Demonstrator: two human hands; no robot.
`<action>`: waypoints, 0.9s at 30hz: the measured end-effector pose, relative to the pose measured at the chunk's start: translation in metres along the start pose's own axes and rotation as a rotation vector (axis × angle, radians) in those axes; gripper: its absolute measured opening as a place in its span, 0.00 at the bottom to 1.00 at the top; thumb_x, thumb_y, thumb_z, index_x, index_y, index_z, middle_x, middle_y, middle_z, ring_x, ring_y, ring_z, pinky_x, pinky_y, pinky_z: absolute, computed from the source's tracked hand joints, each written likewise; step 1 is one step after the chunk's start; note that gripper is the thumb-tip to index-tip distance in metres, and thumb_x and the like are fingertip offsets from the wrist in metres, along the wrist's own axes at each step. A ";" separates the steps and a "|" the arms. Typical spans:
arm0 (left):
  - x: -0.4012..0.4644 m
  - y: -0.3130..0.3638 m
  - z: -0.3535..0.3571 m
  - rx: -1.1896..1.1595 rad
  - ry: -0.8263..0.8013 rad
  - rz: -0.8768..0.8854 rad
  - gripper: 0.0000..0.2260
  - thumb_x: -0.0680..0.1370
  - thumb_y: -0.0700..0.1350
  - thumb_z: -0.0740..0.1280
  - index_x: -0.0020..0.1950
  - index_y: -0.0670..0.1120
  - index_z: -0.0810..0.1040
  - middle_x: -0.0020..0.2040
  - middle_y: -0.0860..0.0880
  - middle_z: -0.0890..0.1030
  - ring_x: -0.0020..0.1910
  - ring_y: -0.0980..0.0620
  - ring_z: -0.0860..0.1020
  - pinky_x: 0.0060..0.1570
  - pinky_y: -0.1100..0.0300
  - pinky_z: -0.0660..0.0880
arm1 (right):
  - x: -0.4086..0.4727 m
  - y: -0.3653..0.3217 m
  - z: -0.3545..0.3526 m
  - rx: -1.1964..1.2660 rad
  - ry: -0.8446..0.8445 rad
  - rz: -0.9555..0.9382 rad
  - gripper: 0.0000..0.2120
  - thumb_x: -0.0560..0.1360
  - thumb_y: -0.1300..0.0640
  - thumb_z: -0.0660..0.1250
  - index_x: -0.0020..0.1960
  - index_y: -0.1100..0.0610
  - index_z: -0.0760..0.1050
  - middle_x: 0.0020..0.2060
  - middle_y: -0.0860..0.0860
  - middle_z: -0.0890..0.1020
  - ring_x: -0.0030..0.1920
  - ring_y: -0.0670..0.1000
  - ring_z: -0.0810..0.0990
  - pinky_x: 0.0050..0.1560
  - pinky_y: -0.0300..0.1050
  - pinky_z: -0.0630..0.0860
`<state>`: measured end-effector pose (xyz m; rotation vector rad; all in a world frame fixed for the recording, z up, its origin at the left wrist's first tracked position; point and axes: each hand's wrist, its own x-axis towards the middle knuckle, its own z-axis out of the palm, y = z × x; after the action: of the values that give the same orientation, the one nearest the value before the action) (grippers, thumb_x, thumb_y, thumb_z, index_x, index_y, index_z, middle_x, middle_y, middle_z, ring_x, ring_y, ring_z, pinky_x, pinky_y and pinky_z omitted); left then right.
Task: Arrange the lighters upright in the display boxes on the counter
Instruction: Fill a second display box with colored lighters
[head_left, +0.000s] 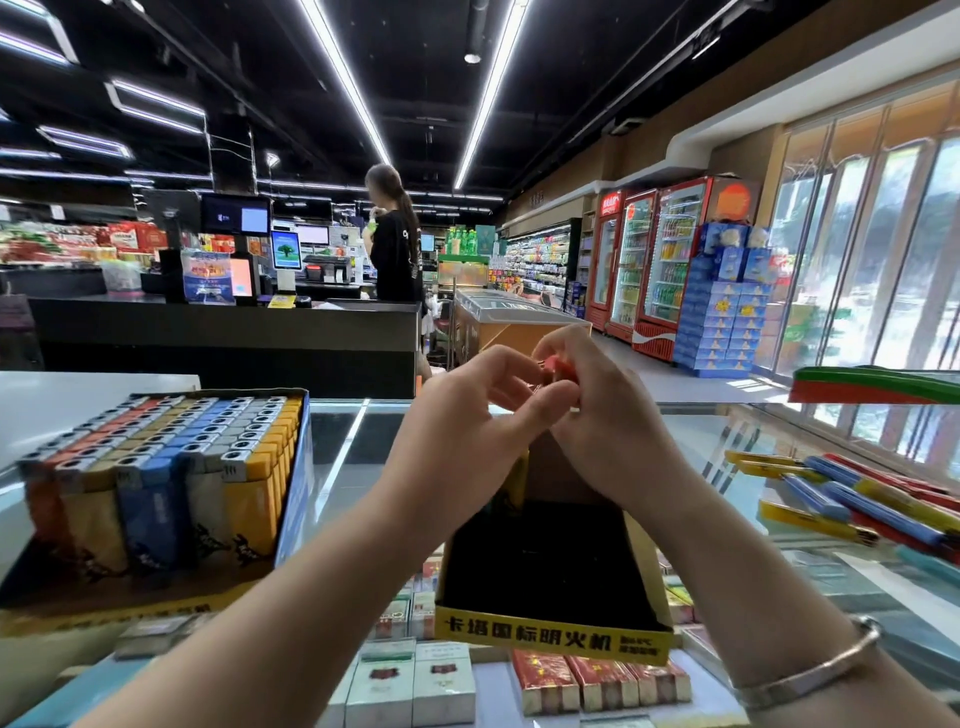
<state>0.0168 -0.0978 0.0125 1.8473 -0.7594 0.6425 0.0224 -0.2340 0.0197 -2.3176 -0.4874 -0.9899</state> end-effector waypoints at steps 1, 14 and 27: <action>0.000 -0.001 0.000 0.005 0.008 -0.011 0.12 0.70 0.59 0.67 0.46 0.54 0.79 0.38 0.56 0.82 0.39 0.64 0.79 0.44 0.62 0.77 | 0.000 0.000 0.001 0.006 -0.027 -0.015 0.16 0.70 0.68 0.64 0.50 0.51 0.67 0.38 0.47 0.76 0.41 0.50 0.74 0.39 0.42 0.66; 0.011 -0.010 -0.012 -0.142 0.164 -0.085 0.06 0.76 0.41 0.66 0.45 0.53 0.77 0.38 0.57 0.81 0.39 0.62 0.79 0.44 0.68 0.76 | 0.007 0.024 -0.003 0.016 -0.051 0.296 0.15 0.68 0.67 0.64 0.49 0.51 0.71 0.40 0.46 0.74 0.46 0.51 0.73 0.42 0.44 0.68; -0.002 -0.017 0.001 0.331 0.034 0.149 0.10 0.74 0.43 0.70 0.54 0.51 0.79 0.49 0.53 0.82 0.48 0.53 0.80 0.46 0.52 0.78 | 0.001 0.036 0.012 0.588 -0.285 0.741 0.11 0.73 0.53 0.69 0.43 0.62 0.80 0.37 0.56 0.82 0.39 0.51 0.79 0.43 0.44 0.77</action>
<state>0.0285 -0.0934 0.0009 2.0851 -0.8108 0.9395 0.0479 -0.2541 0.0012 -1.8488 0.0101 -0.1280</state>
